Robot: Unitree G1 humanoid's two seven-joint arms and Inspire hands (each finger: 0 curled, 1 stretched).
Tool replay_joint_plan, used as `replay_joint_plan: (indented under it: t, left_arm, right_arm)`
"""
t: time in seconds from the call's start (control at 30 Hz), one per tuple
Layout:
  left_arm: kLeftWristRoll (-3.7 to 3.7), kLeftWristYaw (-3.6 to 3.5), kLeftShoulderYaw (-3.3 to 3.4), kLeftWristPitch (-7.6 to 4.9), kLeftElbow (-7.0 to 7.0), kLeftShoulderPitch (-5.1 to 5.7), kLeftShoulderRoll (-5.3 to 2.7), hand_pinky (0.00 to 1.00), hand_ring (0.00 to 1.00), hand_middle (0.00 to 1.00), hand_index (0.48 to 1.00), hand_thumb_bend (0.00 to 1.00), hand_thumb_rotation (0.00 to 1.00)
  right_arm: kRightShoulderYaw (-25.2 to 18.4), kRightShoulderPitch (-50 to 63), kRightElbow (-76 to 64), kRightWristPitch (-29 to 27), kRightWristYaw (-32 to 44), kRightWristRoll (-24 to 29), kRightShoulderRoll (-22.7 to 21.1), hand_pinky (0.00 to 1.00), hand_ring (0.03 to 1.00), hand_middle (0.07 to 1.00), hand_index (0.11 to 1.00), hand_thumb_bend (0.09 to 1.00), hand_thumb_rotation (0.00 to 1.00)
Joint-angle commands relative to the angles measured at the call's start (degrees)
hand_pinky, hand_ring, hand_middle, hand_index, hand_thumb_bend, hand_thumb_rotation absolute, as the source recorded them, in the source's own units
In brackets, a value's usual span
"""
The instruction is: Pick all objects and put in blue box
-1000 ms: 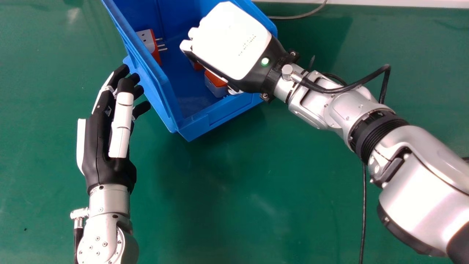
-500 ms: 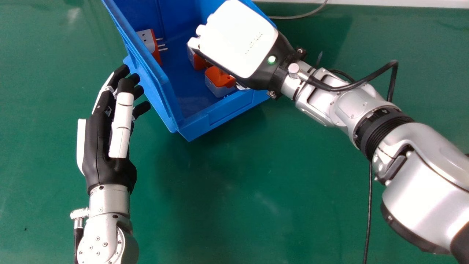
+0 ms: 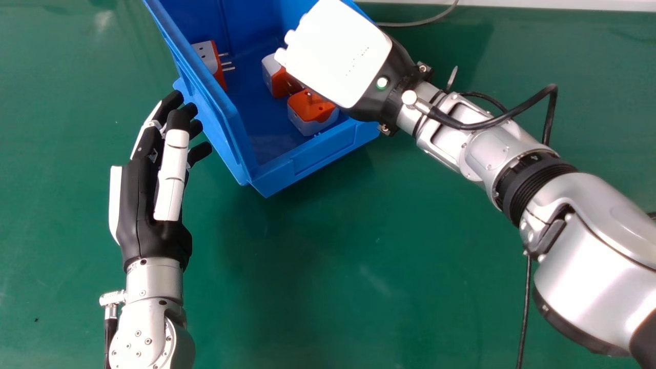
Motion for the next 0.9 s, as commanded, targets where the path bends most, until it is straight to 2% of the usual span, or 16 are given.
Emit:
replay_joint_plan:
  t: [0.0, 0.03, 0.07, 0.17, 0.2, 0.27, 0.3, 0.43, 0.6, 0.77, 0.87]
  left_arm:
    - [0.82, 0.37, -0.37, -0.44, -1.12, -0.32, -0.03, 0.78, 0.84, 0.85, 0.845, 0.70, 0.77]
    - [0.87, 0.44, -0.37, -0.48, -1.11, -0.33, -0.05, 0.78, 0.84, 0.85, 0.845, 0.70, 0.77]
    - [0.87, 0.47, -0.37, -0.48, -1.10, -0.35, -0.07, 0.78, 0.84, 0.85, 0.845, 0.70, 0.77]
    - [0.70, 0.26, -0.30, -0.73, -1.00, -0.40, -0.18, 0.78, 0.84, 0.85, 0.845, 0.70, 0.77]
    - [0.60, 0.20, -0.28, -0.76, -1.01, -0.40, -0.24, 0.78, 0.84, 0.85, 0.845, 0.70, 0.77]
    - [0.50, 0.04, -0.26, -0.89, -0.88, -0.43, -0.23, 0.78, 0.84, 0.85, 0.845, 0.70, 0.77]
    - [0.45, -0.05, -0.24, -0.92, -0.81, -0.44, -0.23, 0.78, 0.84, 0.85, 0.844, 0.70, 0.77]
    - [0.30, -0.09, -0.15, -0.66, -1.07, -0.32, -0.25, 0.78, 0.84, 0.85, 0.843, 0.70, 0.77]
    - [1.01, 0.32, -0.23, -1.02, -0.82, -0.34, -0.20, 0.78, 0.84, 0.85, 0.842, 0.70, 0.77]
    - [0.59, 0.09, -0.20, -0.64, -0.95, -0.37, -0.22, 0.78, 0.84, 0.85, 0.842, 0.70, 0.77]
    - [0.65, 0.04, -0.23, -0.75, -0.82, -0.45, -0.19, 0.78, 0.84, 0.85, 0.843, 0.70, 0.77]
  right_arm:
    - [-0.2, -2.5, -0.2, 0.9, -1.7, 0.4, -0.4, 0.36, 0.491, 0.547, 0.569, 0.573, 0.00]
    - [-0.2, -2.6, -0.2, 0.7, -1.8, 0.5, -0.4, 0.36, 0.491, 0.547, 0.569, 0.573, 0.00]
    - [-0.2, -2.7, -0.2, 0.5, -2.0, 0.5, -0.4, 0.42, 0.545, 0.595, 0.610, 0.639, 0.01]
    - [0.0, -2.7, -0.2, 0.9, -3.0, 0.2, -0.4, 0.42, 0.545, 0.595, 0.610, 0.639, 0.01]
    - [-0.2, -2.6, -0.2, 0.8, -2.9, 0.4, -0.4, 0.47, 0.595, 0.634, 0.644, 0.696, 0.01]
    - [-0.1, -2.7, -0.1, 0.9, -2.5, 0.4, -0.4, 0.47, 0.595, 0.634, 0.644, 0.696, 0.01]
    - [-0.1, -2.7, -0.1, 0.9, -2.4, 0.4, -0.4, 0.50, 0.630, 0.662, 0.670, 0.742, 0.01]
    - [0.3, -2.8, -0.1, 1.5, -2.6, -0.1, -0.3, 0.55, 0.682, 0.703, 0.707, 0.806, 0.01]
    - [0.3, -2.9, -0.1, 1.5, -2.7, 0.1, -0.3, 0.59, 0.715, 0.728, 0.727, 0.847, 0.03]
    - [0.6, -3.0, 0.0, 1.9, -3.1, -0.1, -0.3, 0.61, 0.739, 0.743, 0.739, 0.873, 0.04]
    - [0.7, -3.1, 0.0, 2.2, -3.2, -0.2, -0.4, 0.63, 0.753, 0.753, 0.743, 0.890, 0.05]
